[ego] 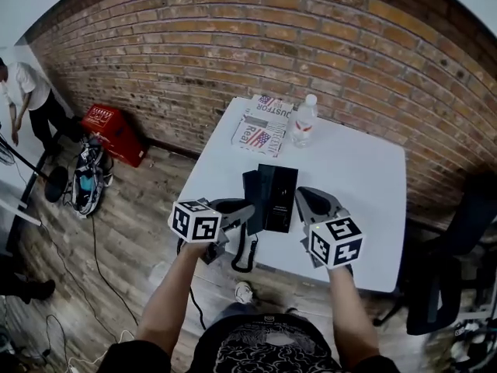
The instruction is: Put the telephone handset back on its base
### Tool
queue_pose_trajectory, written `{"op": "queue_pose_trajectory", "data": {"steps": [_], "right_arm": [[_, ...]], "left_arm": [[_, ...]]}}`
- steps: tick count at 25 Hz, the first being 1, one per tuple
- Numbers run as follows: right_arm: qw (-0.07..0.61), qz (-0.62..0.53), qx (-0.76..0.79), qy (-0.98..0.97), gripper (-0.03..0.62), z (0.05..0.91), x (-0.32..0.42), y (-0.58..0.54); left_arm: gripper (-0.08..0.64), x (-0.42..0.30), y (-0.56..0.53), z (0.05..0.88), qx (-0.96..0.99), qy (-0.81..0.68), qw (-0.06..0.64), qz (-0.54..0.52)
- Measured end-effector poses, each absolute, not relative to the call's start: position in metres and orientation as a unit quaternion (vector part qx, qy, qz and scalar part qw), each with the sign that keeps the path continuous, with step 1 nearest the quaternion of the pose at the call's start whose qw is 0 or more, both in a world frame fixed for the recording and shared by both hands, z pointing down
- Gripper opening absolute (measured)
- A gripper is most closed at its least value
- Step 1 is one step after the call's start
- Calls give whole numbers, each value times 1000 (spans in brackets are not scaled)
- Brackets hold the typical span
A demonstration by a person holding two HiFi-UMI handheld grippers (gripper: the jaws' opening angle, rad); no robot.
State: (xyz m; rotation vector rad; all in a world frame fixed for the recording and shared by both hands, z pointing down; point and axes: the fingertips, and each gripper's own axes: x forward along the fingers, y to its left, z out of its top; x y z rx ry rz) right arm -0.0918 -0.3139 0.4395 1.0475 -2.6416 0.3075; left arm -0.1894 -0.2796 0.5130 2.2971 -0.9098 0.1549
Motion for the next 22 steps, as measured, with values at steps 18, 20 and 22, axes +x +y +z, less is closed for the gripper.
{"op": "queue_pose_trajectory", "data": {"steps": [18,20,22], "right_arm": [[164,121,430,-880,2,459,-81,-331],[166,123,435,-876,2,460,-79,-334],[167,125,439,-874,2,461,-78,-337]], "left_arm": [[75,-181,-326,553,881,-156,443,56],[75,-179,-328,555,876,-143,458,47],[75,-178,-329,556,872,-132,469,42]]}}
